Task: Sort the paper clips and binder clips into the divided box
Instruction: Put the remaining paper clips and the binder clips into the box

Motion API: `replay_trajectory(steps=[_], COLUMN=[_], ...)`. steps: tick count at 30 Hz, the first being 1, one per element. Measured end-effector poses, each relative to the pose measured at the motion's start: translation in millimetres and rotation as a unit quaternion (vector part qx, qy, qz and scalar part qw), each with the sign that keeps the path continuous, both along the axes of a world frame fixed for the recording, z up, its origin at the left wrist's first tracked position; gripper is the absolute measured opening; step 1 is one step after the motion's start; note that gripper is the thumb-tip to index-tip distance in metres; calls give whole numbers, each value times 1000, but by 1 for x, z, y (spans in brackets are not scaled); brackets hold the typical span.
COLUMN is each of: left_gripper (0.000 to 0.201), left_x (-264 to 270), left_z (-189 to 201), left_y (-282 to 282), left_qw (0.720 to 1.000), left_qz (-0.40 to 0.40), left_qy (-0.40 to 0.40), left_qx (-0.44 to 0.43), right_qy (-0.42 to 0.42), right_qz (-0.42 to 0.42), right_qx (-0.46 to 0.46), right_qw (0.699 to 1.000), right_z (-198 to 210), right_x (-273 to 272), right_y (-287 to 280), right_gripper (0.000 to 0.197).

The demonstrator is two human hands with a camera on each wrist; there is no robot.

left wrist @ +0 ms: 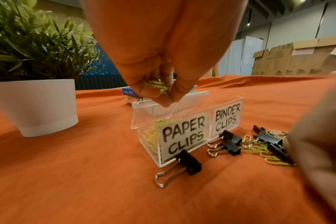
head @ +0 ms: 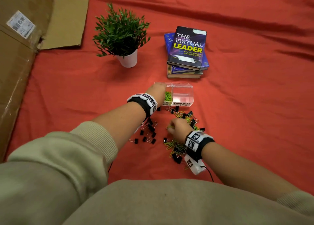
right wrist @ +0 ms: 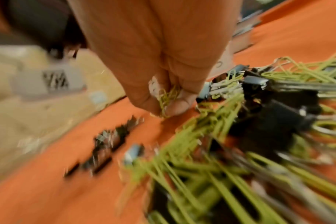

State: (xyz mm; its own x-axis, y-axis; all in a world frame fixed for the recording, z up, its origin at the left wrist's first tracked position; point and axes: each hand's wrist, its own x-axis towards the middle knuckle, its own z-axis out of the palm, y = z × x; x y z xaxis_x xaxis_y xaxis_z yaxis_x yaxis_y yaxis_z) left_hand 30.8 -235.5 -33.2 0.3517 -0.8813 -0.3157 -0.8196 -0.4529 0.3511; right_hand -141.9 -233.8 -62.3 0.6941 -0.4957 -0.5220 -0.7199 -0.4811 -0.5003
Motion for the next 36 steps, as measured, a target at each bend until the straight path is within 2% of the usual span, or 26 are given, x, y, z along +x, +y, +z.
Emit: replay_trajectory(steps=[2,4,7,11,12,14,17,20,23,26,28,30,36], left_gripper=[32,36,36,25,21,16,16,17,19,18,18,18,18], left_x=[0,-2,-4,-13,-18,-32,-54,-70,-75,-74,-72,-68,-68], left_z=[-4,-8,-8,-5,-6,-9,-18,-30,-40,-45,-44,-42,-36], left_y=[-2,0,10,39,48,66,90,105,111,114,114,113,120], left_qw=[999,998,999,993,991,993,995,989,988,990,990,991,995], left_qz=[-22,-40,-34,35,41,21,-57,-121,-129,-122,-125,-123,-86], left_qy=[-2,3,21,45,46,58,73,77,86,74,53,34,51], left_qx=[25,41,-3,-105,-116,-100,-41,-15,6,23,25,32,17], right_qy=[-38,-74,-110,-107,-99,-83,-70,-122,-147,-79,-21,19,17], right_qz=[-74,-133,-166,-107,-87,-55,-28,-37,-22,56,131,169,123], right_qx=[52,85,95,13,-3,-29,-57,-60,-64,-51,-56,-63,-100], right_qw=[995,985,975,988,991,995,996,990,987,994,990,983,987], right_z=[9,21,38,46,44,39,34,37,40,34,24,13,5], right_x=[4,14,34,65,72,81,79,62,33,-2,-24,-41,-61], right_y=[-14,-34,-62,-75,-73,-68,-60,-54,-45,-32,-21,-13,-16], right_gripper=[13,20,25,11,13,19,30,33,24,21,20,23,36])
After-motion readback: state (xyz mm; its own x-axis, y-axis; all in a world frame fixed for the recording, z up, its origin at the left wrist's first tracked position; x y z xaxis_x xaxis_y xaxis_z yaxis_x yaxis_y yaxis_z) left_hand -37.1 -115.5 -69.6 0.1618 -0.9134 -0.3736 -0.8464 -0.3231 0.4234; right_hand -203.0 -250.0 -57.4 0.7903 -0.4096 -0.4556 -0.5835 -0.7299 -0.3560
